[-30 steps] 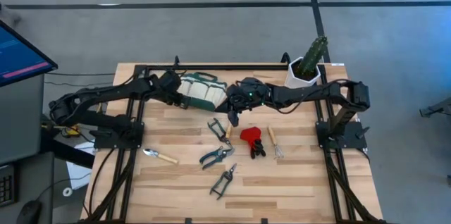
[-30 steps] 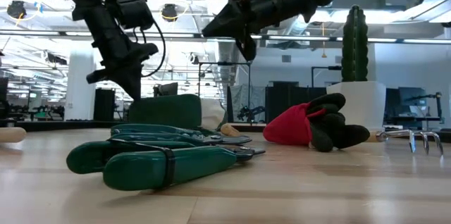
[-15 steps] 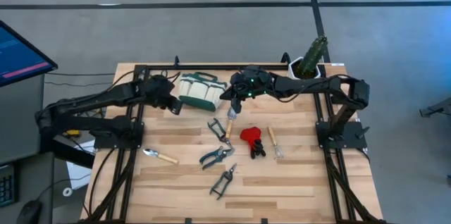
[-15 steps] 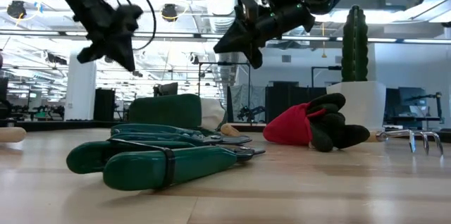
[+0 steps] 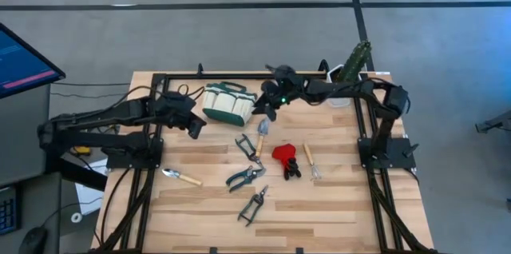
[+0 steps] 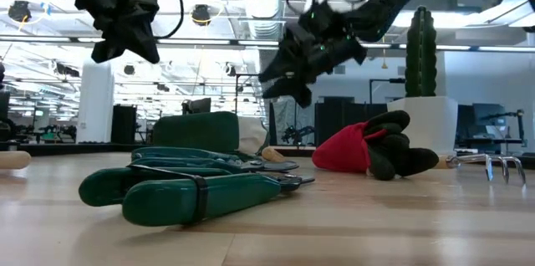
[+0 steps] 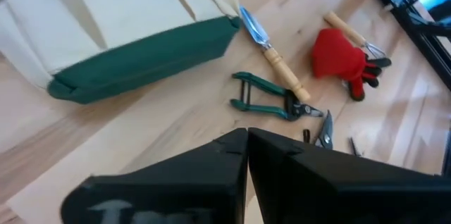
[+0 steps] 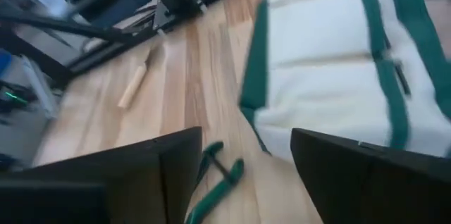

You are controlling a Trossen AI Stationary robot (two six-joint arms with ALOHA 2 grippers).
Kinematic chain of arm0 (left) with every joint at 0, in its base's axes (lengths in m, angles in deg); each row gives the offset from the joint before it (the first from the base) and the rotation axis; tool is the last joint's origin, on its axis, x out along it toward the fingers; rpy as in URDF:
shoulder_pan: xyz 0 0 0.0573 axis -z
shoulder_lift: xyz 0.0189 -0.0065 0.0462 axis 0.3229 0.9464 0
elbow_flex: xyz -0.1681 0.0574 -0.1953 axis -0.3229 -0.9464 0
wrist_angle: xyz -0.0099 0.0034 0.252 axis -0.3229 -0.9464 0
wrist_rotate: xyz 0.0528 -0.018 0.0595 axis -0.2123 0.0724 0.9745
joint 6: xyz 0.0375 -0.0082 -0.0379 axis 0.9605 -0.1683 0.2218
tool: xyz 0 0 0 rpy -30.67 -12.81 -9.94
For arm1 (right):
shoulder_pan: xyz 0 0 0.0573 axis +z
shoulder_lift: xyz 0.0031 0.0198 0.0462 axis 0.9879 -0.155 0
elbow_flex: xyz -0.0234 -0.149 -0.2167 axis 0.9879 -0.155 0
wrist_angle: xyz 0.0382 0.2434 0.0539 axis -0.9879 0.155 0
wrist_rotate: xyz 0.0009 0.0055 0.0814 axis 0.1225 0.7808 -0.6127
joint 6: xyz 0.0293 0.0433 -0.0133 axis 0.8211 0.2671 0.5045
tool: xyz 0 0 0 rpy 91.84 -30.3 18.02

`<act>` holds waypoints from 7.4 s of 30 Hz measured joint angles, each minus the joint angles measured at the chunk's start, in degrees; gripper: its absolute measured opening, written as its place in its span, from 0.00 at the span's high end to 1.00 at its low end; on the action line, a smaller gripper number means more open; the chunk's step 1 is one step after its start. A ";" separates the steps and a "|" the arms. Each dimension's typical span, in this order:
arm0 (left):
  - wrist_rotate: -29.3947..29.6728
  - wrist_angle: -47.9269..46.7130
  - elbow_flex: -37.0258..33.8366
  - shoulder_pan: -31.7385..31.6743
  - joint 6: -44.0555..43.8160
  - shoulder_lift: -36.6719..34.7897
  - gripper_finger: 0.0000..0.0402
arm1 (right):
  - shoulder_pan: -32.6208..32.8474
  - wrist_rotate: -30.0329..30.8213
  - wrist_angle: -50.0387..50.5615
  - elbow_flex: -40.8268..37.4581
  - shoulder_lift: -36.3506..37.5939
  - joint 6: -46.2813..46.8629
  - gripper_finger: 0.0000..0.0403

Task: Pick & Place Garden tools in Gardening bag
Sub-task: Prepare the brown gardening bag

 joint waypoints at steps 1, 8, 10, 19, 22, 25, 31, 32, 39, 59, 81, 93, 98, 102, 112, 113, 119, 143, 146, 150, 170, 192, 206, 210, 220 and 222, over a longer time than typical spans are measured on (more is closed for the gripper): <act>0.02 0.00 0.00 0.41 -0.02 0.00 1.00 | -0.70 -2.51 0.46 0.51 -0.70 0.32 0.48; 0.04 0.38 0.00 1.69 0.00 0.00 1.00 | -3.58 -14.20 0.58 3.48 -0.01 1.64 0.55; 0.11 0.46 0.00 1.69 -0.01 0.00 1.00 | -4.13 -15.19 0.37 4.83 0.17 1.62 0.57; 4.76 1.05 0.00 1.69 0.05 0.00 1.00 | -8.95 -19.61 5.67 10.28 0.33 0.00 0.59; 6.63 2.36 0.00 1.69 0.19 0.00 1.00 | -10.14 -19.60 6.09 10.56 0.33 -0.55 0.58; 8.52 4.99 0.00 1.66 2.76 0.00 1.00 | -10.67 -19.59 7.15 10.58 0.30 -2.80 0.57; 8.74 12.25 0.00 0.48 8.04 0.00 1.00 | -11.11 -20.97 7.74 10.62 -2.98 -2.93 0.56; 8.76 13.07 0.00 -0.06 8.02 0.00 1.00 | -11.08 -21.15 7.71 10.69 -3.83 -2.91 0.56; 8.83 14.41 0.00 -3.98 7.19 0.02 1.00 | -11.85 -20.87 7.81 11.20 -6.53 -2.86 0.56; 10.09 14.74 0.02 -7.87 7.54 2.84 1.00 | -6.45 -5.44 13.52 11.45 -7.10 -7.76 0.57; -9.88 46.71 0.02 -13.95 11.67 36.61 1.00 | -6.17 -4.22 14.38 11.43 3.59 -8.76 0.80; -7.69 35.43 0.04 -8.62 10.12 36.98 1.00 | -6.53 -4.18 14.38 11.43 3.76 -8.77 0.81; -6.34 32.34 0.09 -7.14 7.54 36.96 1.00 | -5.99 -4.24 14.40 11.43 3.76 -8.78 0.81; -5.95 30.95 0.09 -4.82 6.25 36.96 1.00 | -5.68 -4.27 14.40 11.43 3.76 -8.78 0.81; -5.96 21.62 0.04 -0.25 1.41 34.74 1.00 | -5.68 -4.40 14.40 11.43 3.76 -9.35 0.81; -5.96 20.53 0.03 -0.05 1.25 34.12 1.00 | -5.68 -4.40 14.40 11.43 3.74 -9.38 0.81; -4.93 15.23 0.02 0.91 -0.21 29.33 1.00 | -5.68 -4.40 14.40 11.43 3.74 -9.68 0.81; 12.28 2.35 0.00 1.45 -4.72 12.74 1.00 | -6.18 -10.18 23.53 11.37 3.17 -10.70 0.83; 13.67 4.22 0.00 1.45 -4.55 12.74 1.00 | -6.21 -12.23 24.28 11.37 3.17 -10.44 0.85; 14.24 9.48 0.00 1.45 -0.97 12.74 1.00 | -5.89 -13.03 24.26 11.37 3.17 -9.67 0.88; 7.28 18.15 -6.16 6.11 12.52 -3.34 1.00 | 5.35 7.82 -1.11 -0.87 3.23 15.20 0.97; 5.57 22.60 -12.31 6.15 10.58 -12.20 1.00 | 7.78 22.33 7.14 -0.82 2.92 20.74 0.67; 5.57 22.84 -12.31 6.15 10.41 -11.80 1.00 | 8.26 17.85 -5.11 -0.74 -6.91 24.18 0.63; 5.57 22.88 -12.31 6.15 10.38 -11.80 1.00 | 8.01 16.01 -9.59 -0.74 -6.86 23.87 0.65; 5.57 22.95 -12.31 6.15 10.38 -11.80 1.00 | 7.82 13.57 -10.56 -0.74 -7.08 23.85 0.73; 5.57 22.95 -12.31 6.15 10.38 -11.80 1.00 | 7.82 13.77 -10.09 -0.74 -7.08 23.85 0.74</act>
